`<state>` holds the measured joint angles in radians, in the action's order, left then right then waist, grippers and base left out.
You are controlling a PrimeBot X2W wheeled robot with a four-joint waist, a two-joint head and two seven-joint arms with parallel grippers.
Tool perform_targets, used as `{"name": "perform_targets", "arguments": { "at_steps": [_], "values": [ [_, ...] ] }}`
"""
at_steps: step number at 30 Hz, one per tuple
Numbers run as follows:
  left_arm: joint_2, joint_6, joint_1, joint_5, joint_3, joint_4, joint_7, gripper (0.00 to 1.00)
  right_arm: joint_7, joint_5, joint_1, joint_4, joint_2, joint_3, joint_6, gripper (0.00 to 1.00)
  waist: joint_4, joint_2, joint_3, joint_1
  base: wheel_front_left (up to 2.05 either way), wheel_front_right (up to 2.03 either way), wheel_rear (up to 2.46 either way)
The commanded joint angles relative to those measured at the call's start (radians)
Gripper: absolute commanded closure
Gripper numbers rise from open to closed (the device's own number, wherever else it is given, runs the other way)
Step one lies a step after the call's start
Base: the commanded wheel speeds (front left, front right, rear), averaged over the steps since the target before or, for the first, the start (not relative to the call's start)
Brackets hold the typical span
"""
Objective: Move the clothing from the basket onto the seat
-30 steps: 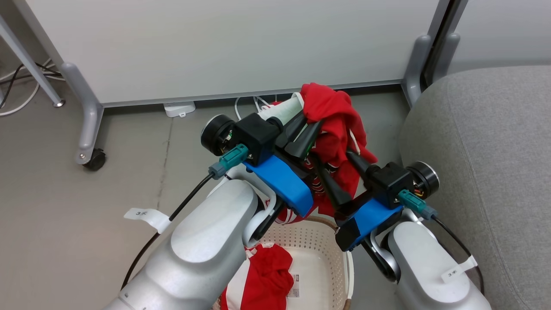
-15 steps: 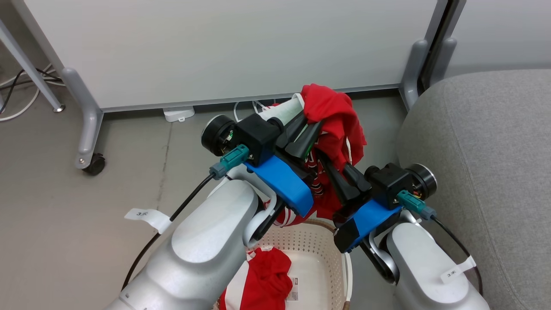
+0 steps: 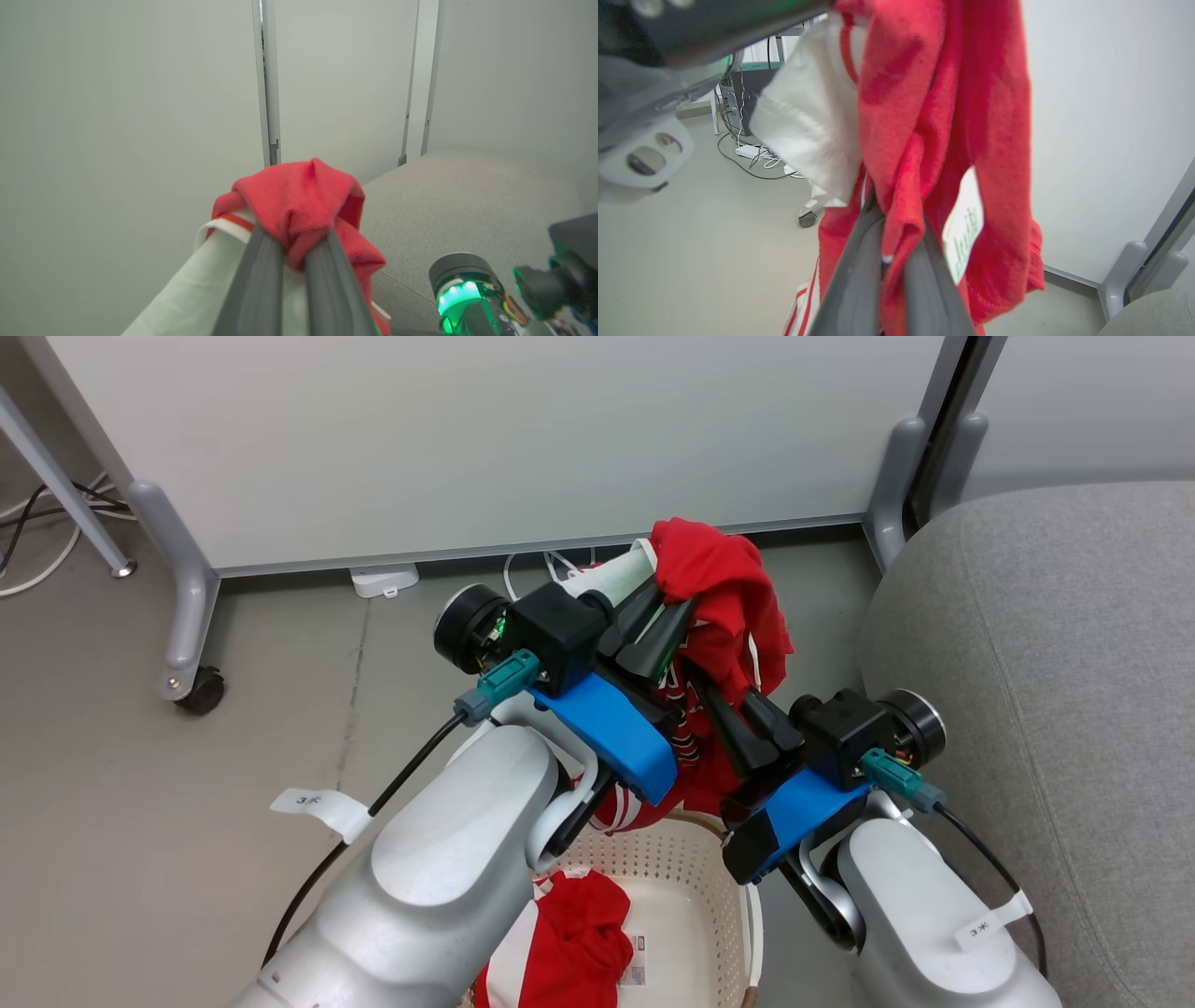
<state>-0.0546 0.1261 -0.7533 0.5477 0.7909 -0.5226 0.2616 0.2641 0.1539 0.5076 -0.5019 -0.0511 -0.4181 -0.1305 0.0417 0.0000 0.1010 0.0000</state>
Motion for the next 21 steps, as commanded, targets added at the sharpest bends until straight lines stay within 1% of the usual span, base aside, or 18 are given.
{"name": "perform_targets", "arguments": {
  "at_steps": [1, 11, 12, 13, 14, 21],
  "values": [
    [0.002, 0.006, 0.006, -0.003, -0.005, -0.003, 0.005, 1.00, 0.001, 0.004, 0.002, 0.004, 0.001, -0.001, 0.000, 1.00, 0.000, 0.0000, -0.001, 0.0000, 0.00, 0.00, 0.00],
    [0.002, 0.004, 0.008, -0.007, -0.010, -0.013, 0.005, 1.00, 0.001, 0.006, 0.000, 0.007, 0.001, -0.005, 0.000, 1.00, 0.000, 0.0000, 0.000, 0.0000, 0.00, 0.00, 0.00],
    [0.002, 0.004, 0.006, -0.008, -0.011, -0.015, 0.005, 0.86, 0.001, 0.006, 0.001, 0.007, 0.001, -0.005, 0.000, 1.00, 0.000, 0.0000, 0.000, 0.0000, 0.00, 0.00, 0.00],
    [0.002, 0.004, 0.005, -0.010, -0.010, -0.021, 0.005, 0.51, 0.001, 0.006, 0.003, 0.007, 0.001, -0.005, 0.000, 1.00, 0.000, 0.0000, 0.001, 0.0000, 0.00, 0.00, 0.00],
    [0.002, 0.004, 0.002, -0.012, -0.010, -0.022, 0.005, 0.00, 0.001, 0.006, 0.004, 0.007, 0.001, -0.004, 0.000, 1.00, 0.000, 0.0000, 0.002, 0.0000, 0.00, 0.00, 0.00],
    [0.003, 0.004, 0.001, -0.022, -0.014, -0.023, 0.005, 0.00, 0.001, 0.005, 0.010, 0.011, 0.001, 0.000, 0.000, 1.00, 0.000, 0.0000, 0.007, 0.0000, 0.00, 0.00, 0.00]
  ]
}}
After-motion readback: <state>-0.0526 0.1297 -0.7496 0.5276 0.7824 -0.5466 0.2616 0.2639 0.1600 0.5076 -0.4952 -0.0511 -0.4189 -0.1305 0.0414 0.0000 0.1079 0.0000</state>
